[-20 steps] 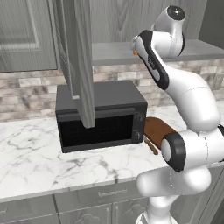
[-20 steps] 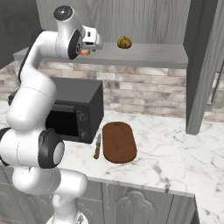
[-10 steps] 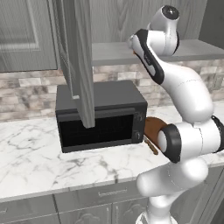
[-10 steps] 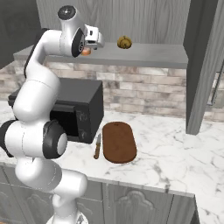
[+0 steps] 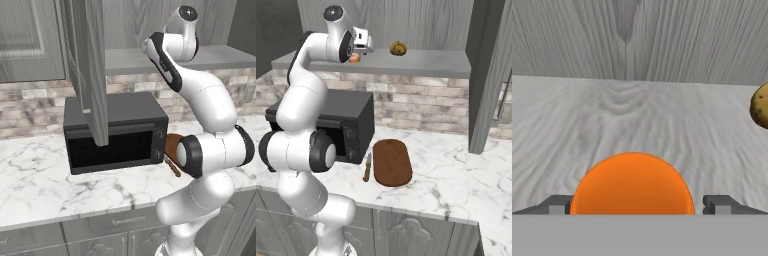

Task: Pick the bread, place it on the cutting board, pick the jam, place it on the counter, and close the cabinet.

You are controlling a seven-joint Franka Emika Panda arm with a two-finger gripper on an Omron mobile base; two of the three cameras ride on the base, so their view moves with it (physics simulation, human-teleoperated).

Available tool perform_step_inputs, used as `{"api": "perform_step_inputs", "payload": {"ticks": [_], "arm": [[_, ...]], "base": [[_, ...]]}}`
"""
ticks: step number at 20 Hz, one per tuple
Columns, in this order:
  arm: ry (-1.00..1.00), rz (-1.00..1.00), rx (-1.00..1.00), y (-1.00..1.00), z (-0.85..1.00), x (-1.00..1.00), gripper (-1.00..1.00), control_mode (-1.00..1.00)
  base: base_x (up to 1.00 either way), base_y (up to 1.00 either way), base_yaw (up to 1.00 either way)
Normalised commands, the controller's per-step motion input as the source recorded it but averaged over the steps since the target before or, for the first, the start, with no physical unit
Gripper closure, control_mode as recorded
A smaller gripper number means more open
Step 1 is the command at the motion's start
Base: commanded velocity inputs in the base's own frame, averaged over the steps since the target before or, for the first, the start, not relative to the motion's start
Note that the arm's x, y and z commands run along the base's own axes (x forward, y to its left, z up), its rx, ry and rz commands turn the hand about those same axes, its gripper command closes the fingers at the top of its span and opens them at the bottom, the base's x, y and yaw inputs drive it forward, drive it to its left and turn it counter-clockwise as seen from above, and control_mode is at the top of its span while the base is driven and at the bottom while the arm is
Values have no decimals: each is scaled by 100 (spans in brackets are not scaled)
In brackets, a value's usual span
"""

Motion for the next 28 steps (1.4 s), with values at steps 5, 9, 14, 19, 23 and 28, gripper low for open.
{"api": "perform_step_inputs", "payload": {"ticks": [5, 9, 14, 19, 23, 28], "arm": [[0, 0, 0, 2, 0, 2, -100, -100], [0, 0, 0, 3, 0, 0, -100, -100], [0, 0, 0, 4, 0, 0, 100, -100], [0, 0, 0, 0, 0, 0, 100, -100], [0, 0, 0, 0, 0, 0, 100, -100], [0, 1, 0, 0, 0, -4, 100, -100]], "base": [[0, 0, 0], [0, 0, 0], [0, 0, 0], [0, 0, 0], [0, 0, 0], [0, 0, 0]]}}
